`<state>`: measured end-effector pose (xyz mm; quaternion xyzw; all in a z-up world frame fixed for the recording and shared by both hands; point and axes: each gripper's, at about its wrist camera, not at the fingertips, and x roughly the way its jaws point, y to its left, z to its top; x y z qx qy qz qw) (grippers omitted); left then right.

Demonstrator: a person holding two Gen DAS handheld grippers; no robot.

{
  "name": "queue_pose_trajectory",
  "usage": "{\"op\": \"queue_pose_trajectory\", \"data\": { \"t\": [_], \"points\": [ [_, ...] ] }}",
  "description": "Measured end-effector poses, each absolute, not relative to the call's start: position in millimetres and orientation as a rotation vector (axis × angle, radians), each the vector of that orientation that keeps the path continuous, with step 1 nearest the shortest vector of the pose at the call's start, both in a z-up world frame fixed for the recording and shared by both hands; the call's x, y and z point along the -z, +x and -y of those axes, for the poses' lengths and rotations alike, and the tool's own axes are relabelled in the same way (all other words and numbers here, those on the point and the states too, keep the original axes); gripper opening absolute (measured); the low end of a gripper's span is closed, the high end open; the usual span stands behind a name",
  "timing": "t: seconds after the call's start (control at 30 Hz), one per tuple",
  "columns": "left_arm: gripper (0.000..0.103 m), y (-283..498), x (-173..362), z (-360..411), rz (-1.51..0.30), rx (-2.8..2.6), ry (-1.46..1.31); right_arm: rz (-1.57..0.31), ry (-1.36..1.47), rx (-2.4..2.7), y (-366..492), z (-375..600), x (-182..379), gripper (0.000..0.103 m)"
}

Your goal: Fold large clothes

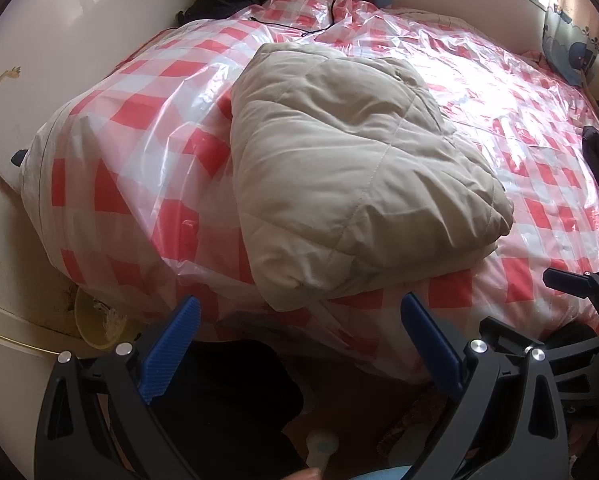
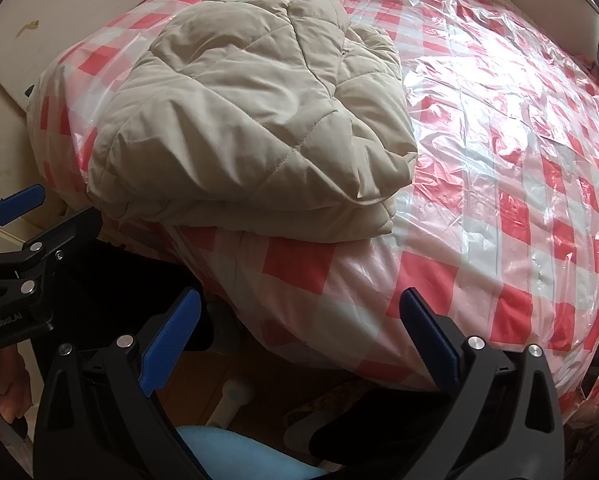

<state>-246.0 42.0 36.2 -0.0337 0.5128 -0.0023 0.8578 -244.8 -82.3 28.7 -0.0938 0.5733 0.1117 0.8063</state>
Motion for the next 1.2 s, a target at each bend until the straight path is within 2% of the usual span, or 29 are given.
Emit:
{"op": "queue_pose_trajectory", "data": {
  "t": [1.2],
  "points": [
    [0.096, -242.7, -28.7, -37.8, -1.128, 0.035, -0.098, -1.250, -0.174, -0.243, -249.6, 86.9, -19.3, 0.096]
  ]
}}
